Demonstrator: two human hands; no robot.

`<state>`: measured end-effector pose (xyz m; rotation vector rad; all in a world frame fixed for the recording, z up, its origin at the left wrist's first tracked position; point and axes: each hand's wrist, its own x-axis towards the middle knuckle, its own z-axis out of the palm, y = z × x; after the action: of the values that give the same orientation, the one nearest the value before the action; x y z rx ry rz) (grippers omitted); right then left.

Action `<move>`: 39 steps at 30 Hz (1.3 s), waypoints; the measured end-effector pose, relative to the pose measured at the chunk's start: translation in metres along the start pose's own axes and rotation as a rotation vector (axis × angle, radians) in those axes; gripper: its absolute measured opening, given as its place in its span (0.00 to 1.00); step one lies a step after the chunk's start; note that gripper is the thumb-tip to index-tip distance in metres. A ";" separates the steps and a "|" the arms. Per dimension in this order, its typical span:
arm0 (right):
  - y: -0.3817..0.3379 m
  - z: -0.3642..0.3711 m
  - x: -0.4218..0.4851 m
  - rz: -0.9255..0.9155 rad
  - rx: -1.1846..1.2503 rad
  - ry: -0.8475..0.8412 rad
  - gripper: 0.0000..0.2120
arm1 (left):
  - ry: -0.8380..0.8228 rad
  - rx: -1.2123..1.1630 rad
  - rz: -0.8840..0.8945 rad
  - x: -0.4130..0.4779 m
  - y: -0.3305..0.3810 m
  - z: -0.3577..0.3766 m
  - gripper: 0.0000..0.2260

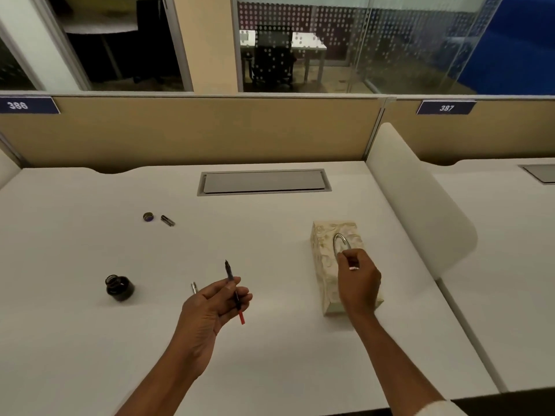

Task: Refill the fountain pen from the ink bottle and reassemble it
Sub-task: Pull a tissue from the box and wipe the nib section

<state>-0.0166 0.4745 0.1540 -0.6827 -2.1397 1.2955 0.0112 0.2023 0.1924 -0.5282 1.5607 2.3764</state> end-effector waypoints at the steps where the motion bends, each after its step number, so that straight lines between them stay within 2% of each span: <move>1: 0.005 0.000 0.005 -0.017 -0.022 0.012 0.04 | 0.004 0.010 -0.001 0.002 -0.002 0.006 0.09; 5: 0.019 0.003 0.017 -0.108 -0.124 0.050 0.03 | 0.013 0.039 -0.009 0.013 -0.010 0.024 0.08; 8: 0.030 0.008 0.026 -0.154 -0.238 0.052 0.06 | 0.005 0.054 -0.023 0.024 -0.018 0.037 0.07; 15: 0.048 0.018 0.039 -0.144 -0.392 -0.025 0.10 | -0.025 0.042 -0.096 0.048 -0.046 0.068 0.08; 21: 0.053 0.024 0.045 -0.178 -0.452 -0.012 0.12 | -0.032 0.000 -0.162 0.066 -0.061 0.097 0.08; 39: 0.062 0.035 0.052 -0.191 -0.472 0.007 0.02 | -0.122 -0.043 -0.268 0.092 -0.087 0.152 0.10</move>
<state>-0.0690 0.5121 0.0943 -0.6399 -2.4599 0.6901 -0.0622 0.3774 0.1356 -0.5528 1.3002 2.1993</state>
